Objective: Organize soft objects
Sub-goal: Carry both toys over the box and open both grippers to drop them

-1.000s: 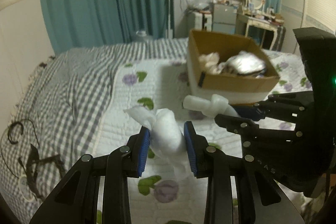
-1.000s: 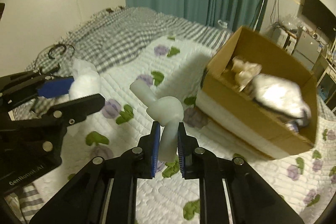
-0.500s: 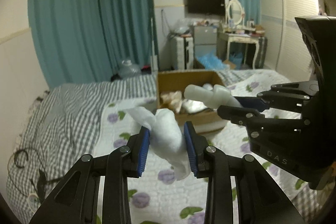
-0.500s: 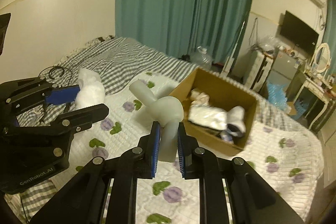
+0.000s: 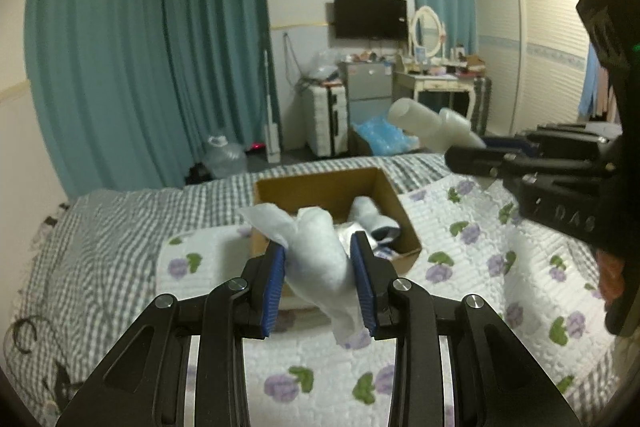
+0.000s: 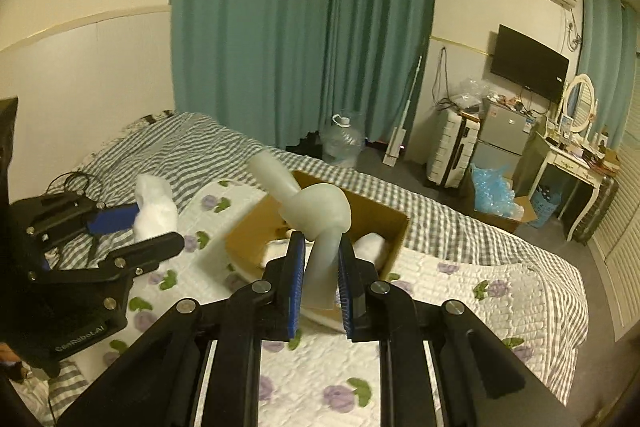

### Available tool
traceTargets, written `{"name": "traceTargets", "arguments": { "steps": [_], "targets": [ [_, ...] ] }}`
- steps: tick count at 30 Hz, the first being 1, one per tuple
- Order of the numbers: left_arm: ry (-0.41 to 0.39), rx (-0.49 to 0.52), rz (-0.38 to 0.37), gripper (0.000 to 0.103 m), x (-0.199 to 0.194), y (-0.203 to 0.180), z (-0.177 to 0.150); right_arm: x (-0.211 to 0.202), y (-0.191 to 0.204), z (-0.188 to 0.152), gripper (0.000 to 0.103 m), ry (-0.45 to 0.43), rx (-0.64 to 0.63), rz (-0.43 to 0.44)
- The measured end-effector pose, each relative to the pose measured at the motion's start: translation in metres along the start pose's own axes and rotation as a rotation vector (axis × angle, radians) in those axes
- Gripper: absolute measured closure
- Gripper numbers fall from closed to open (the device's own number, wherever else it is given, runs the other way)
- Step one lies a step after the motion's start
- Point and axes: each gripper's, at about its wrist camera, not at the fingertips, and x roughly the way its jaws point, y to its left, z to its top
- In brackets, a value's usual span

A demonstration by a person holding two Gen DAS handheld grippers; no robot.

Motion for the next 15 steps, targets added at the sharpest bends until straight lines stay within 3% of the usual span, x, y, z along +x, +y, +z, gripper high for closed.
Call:
{"name": "traceTargets", "arguments": {
  "steps": [8,15],
  "targets": [
    [0.024,0.047,-0.008,0.072,0.071,-0.006,0.021,0.061,-0.041,0.009,0.088,0.025,0.036,0.010],
    [0.041,0.061,0.005,0.072,0.131,0.003,0.032,0.139,-0.067,0.005,0.088,0.062,0.109,0.064]
  ]
}}
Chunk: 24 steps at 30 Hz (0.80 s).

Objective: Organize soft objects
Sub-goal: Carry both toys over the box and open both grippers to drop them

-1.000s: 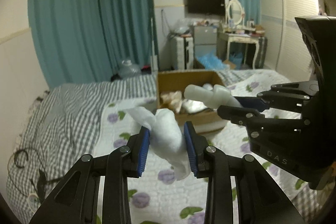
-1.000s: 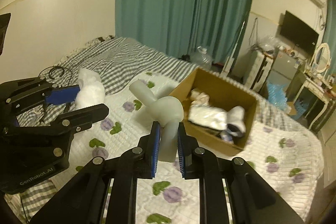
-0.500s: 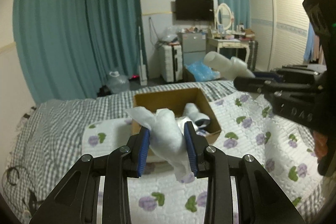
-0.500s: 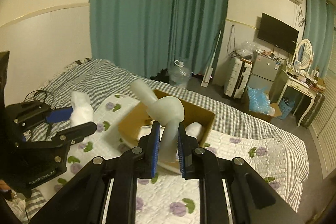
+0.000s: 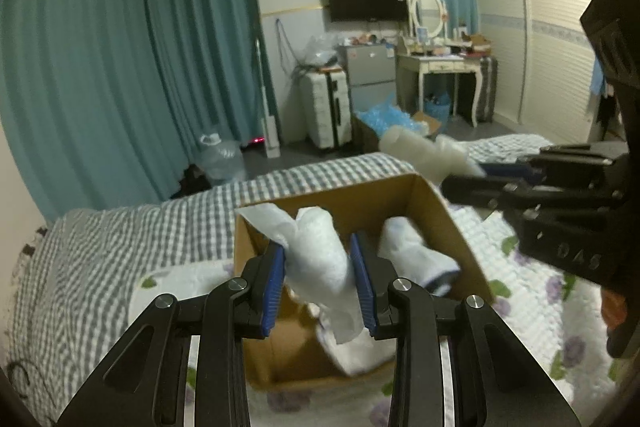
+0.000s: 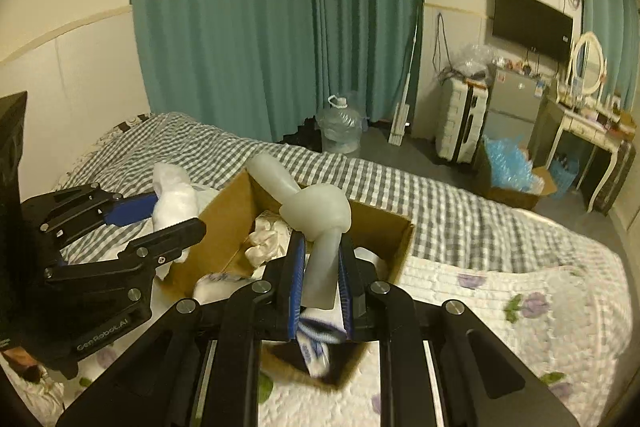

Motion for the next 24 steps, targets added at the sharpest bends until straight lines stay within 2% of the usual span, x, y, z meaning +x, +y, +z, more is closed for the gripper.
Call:
{"name": "traceTargets", "arguments": {
  "steps": [4,5,7,8,9,11,16,17,18,20,22,24],
  "targets": [
    [0.008,0.015,0.013,0.072,0.020,0.005,0.001,0.033,-0.004,0.005,0.086,-0.010,0.000,0.014],
    [0.011,0.015,0.013,0.072,0.026,0.006,0.001,0.040,-0.005,0.006,0.081,-0.006,0.005,0.021],
    [0.016,0.010,0.014,0.072,0.034,0.009,0.001,0.052,-0.011,0.008,0.070,-0.012,0.022,-0.004],
    [0.020,0.009,0.013,0.072,0.037,0.009,0.001,0.054,-0.013,0.009,0.054,-0.022,0.028,-0.021],
    [0.027,0.011,0.014,0.072,0.042,0.009,0.000,0.055,-0.018,0.009,0.044,-0.041,0.040,-0.030],
    [0.040,0.022,0.011,0.072,0.051,0.008,-0.003,0.055,-0.025,0.007,0.044,-0.057,0.055,-0.015],
    [0.052,0.011,-0.023,0.067,0.068,0.004,-0.006,0.053,-0.040,0.002,0.044,-0.061,0.063,-0.045],
    [0.048,0.010,-0.032,0.065,0.070,0.003,-0.006,0.051,-0.042,0.000,0.044,-0.065,0.067,-0.049],
    [0.042,0.017,-0.027,0.050,0.072,0.002,-0.004,0.049,-0.042,-0.001,0.043,-0.068,0.073,-0.046],
    [0.031,0.036,0.027,0.026,0.073,-0.003,-0.003,0.048,-0.044,-0.001,0.039,-0.072,0.083,-0.040],
    [0.010,0.034,0.099,0.026,0.075,-0.003,-0.001,0.044,-0.044,-0.001,0.038,-0.077,0.087,-0.044],
    [-0.014,0.003,0.079,0.025,0.070,0.000,0.001,0.038,-0.041,0.000,0.038,-0.084,0.087,-0.050]
  ]
}}
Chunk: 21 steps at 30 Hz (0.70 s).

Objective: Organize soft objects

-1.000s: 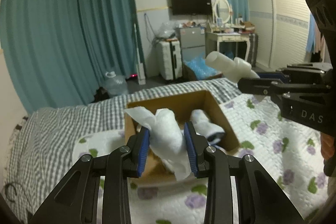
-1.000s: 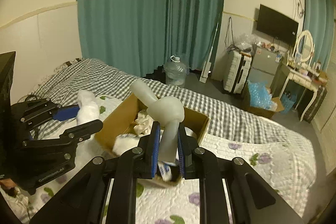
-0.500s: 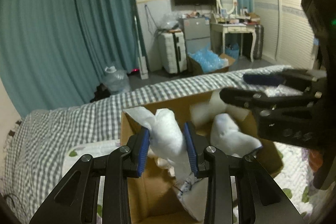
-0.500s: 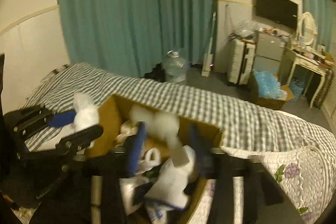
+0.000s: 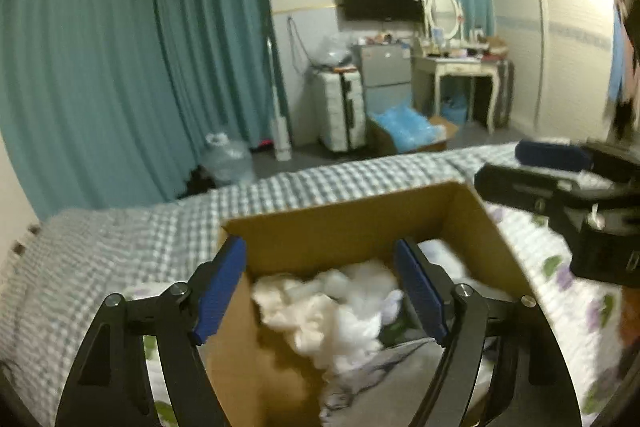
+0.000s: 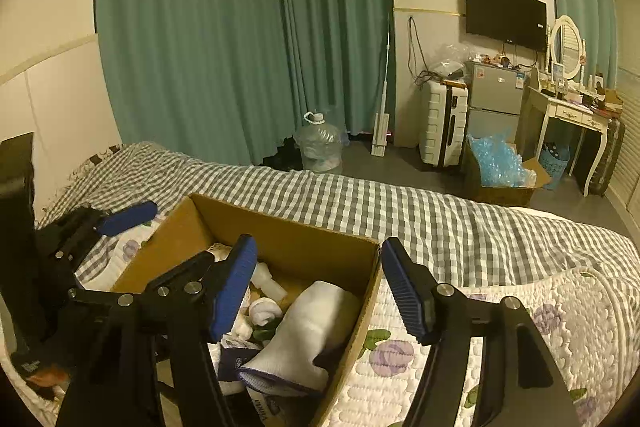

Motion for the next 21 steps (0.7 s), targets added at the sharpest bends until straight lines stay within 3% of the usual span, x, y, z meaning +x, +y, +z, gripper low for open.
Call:
{"name": "traceTargets", "arguments": {
  "steps": [2,8,13,16,21],
  "targets": [
    [0.016,-0.052,-0.043,0.025,-0.003,0.006,0.004,-0.008,0.003,0.002,0.038,-0.008,-0.003,-0.014],
    [-0.004,-0.081,0.011,0.024,-0.036,0.016,0.016,-0.053,0.006,0.016,0.035,-0.053,-0.001,-0.063],
    [-0.100,-0.069,0.015,0.024,-0.103,0.019,0.041,-0.123,0.022,0.044,0.035,-0.124,-0.003,-0.117],
    [-0.167,-0.075,0.032,0.015,-0.152,0.022,0.059,-0.172,0.036,0.057,0.033,-0.179,-0.007,-0.150],
    [-0.310,-0.078,0.024,0.000,-0.237,0.017,0.073,-0.249,0.069,0.066,0.008,-0.266,-0.052,-0.164]
  ]
}}
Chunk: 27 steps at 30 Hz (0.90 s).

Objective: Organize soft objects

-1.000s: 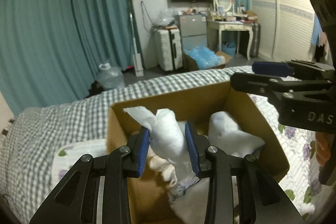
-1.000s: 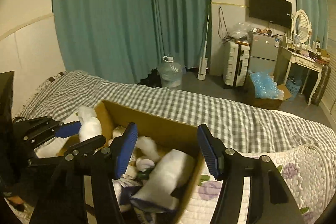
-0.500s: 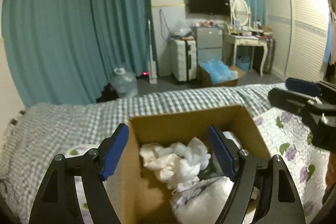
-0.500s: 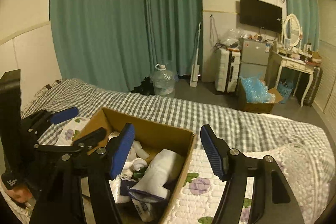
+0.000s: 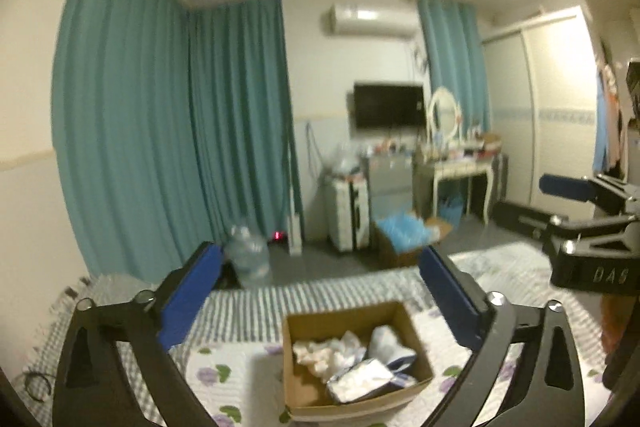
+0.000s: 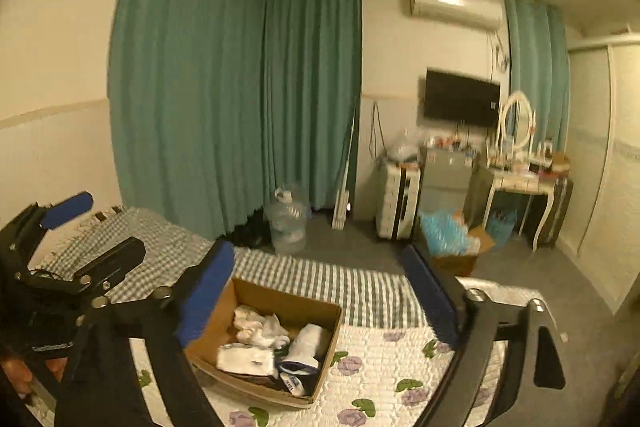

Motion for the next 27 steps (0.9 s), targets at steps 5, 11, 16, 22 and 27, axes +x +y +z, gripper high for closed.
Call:
{"name": "traceTargets", "arguments": {
  "steps": [5,11,16,22,27],
  "targets": [
    [-0.092,0.021,0.019,0.000,-0.061,-0.001,0.016,-0.067,0.020,0.009,0.000,-0.111,0.002,-0.053],
    [-0.151,0.035,0.077,0.000,-0.099,0.003,0.002,-0.094,0.037,-0.002,0.000,-0.142,0.015,-0.032],
    [-0.142,-0.008,0.062,0.000,-0.096,0.007,-0.029,-0.089,0.040,-0.039,0.000,-0.140,0.062,-0.017],
    [-0.107,-0.009,0.118,0.000,-0.078,0.010,-0.080,-0.059,0.024,-0.102,0.000,-0.139,0.138,-0.041],
    [-0.048,-0.100,0.115,0.000,-0.056,0.017,-0.128,-0.039,0.022,-0.144,0.000,-0.130,0.089,-0.092]
  ]
}}
